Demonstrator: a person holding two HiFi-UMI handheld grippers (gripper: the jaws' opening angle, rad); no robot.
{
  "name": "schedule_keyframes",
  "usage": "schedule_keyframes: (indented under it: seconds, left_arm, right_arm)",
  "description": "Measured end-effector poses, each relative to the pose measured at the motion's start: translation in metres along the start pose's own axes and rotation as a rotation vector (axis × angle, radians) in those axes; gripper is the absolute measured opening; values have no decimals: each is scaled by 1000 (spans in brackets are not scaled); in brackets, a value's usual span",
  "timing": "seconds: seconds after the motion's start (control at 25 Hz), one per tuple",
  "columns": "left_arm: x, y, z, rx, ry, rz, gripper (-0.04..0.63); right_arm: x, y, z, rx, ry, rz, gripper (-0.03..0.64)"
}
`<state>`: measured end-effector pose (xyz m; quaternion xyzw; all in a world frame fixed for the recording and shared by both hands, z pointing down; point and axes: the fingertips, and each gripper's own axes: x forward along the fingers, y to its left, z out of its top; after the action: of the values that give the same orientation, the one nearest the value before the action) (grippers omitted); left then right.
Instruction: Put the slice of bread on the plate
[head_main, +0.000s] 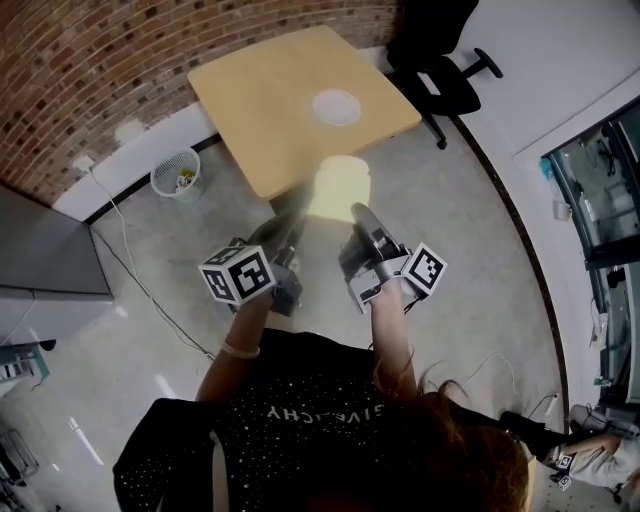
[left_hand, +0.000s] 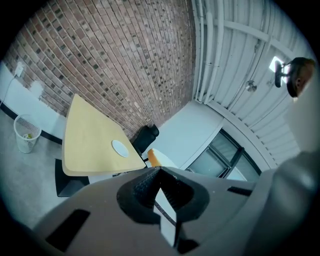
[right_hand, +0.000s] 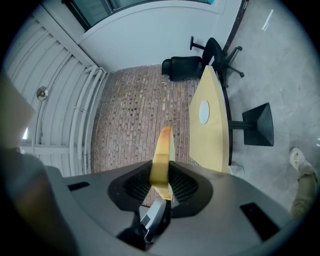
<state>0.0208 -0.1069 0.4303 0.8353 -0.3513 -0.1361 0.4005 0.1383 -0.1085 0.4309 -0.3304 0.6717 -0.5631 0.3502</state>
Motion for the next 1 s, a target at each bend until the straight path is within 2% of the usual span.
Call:
schedule_keyframes:
  seconds: [0.48, 1.0]
  left_arm:
    - [72, 37, 79, -6, -28, -8, 11]
    - [136, 70, 121, 11, 14, -59, 11]
  right_arm:
    - [90, 4, 50, -17, 15, 12, 98]
    - [146, -10, 94, -5, -34, 50, 98]
